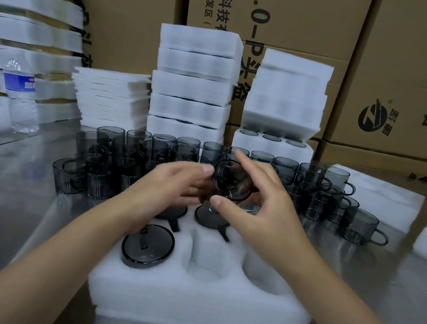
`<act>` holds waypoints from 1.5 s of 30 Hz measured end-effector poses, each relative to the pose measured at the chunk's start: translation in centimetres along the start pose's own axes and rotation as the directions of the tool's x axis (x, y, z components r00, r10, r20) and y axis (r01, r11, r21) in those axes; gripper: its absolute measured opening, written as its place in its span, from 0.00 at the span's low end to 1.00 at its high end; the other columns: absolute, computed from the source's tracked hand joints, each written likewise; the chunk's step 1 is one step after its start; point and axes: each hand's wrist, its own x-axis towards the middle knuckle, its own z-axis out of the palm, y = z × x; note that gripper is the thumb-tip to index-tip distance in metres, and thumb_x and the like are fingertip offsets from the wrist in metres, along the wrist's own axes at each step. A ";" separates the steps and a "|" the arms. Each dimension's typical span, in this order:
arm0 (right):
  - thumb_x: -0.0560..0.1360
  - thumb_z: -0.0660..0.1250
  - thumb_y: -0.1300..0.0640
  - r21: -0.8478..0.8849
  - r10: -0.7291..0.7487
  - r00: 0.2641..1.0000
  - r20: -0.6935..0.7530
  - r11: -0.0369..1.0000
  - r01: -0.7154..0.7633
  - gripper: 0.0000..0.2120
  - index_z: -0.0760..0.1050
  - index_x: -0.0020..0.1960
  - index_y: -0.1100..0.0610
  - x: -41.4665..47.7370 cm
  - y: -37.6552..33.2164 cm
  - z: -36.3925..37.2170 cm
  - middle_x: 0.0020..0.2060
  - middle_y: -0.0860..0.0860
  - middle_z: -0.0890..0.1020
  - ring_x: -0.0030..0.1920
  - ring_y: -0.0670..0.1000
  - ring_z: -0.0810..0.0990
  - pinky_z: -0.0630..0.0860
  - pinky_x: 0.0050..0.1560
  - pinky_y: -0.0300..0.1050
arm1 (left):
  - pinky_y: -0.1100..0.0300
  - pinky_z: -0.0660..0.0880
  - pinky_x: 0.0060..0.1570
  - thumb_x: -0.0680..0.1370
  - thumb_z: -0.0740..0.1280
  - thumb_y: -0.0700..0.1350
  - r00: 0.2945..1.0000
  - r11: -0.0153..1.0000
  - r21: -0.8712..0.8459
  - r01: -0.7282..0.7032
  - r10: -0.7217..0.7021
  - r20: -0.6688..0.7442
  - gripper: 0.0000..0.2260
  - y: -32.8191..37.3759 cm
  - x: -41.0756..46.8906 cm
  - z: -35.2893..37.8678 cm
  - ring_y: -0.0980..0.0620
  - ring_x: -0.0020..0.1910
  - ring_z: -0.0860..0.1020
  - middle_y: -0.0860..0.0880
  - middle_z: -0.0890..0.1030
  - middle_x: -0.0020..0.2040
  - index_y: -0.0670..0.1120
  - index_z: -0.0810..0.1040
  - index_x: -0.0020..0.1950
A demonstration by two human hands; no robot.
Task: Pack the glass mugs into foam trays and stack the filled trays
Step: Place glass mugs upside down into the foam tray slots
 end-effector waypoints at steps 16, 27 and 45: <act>0.63 0.71 0.43 0.065 -0.004 0.824 0.567 0.997 -0.041 0.22 0.75 0.57 0.41 -0.3 -0.2 -0.5 0.59 0.43 0.73 0.62 0.42 0.72 0.70 0.65 0.46 | 0.56 0.67 0.68 0.71 0.57 0.68 0.990 0.906 0.423 0.025 -0.081 0.116 0.24 0.6 -0.5 -0.2 0.64 0.57 0.77 0.60 0.82 0.54 0.57 0.82 0.54; 0.64 0.74 0.46 -0.070 0.082 0.752 0.654 0.996 -0.048 0.19 0.74 0.53 0.40 -0.2 -0.2 -1.0 0.51 0.34 0.72 0.56 0.39 0.74 0.73 0.57 0.43 | 0.54 0.67 0.69 0.60 0.65 0.71 0.934 0.809 0.588 0.000 -0.211 0.290 0.33 1.0 -0.8 -1.7 0.64 0.63 0.72 0.62 0.76 0.63 0.63 0.72 0.64; 0.62 0.77 0.41 -0.155 0.121 0.743 0.658 0.988 -0.024 0.21 0.79 0.54 0.34 -0.2 -0.7 -0.8 0.47 0.39 0.69 0.52 0.43 0.72 0.71 0.61 0.50 | 0.62 0.56 0.69 0.61 0.73 0.63 0.895 0.735 0.673 -0.079 -0.246 0.374 0.32 0.7 -0.7 -1.6 0.67 0.69 0.60 0.68 0.61 0.71 0.65 0.71 0.64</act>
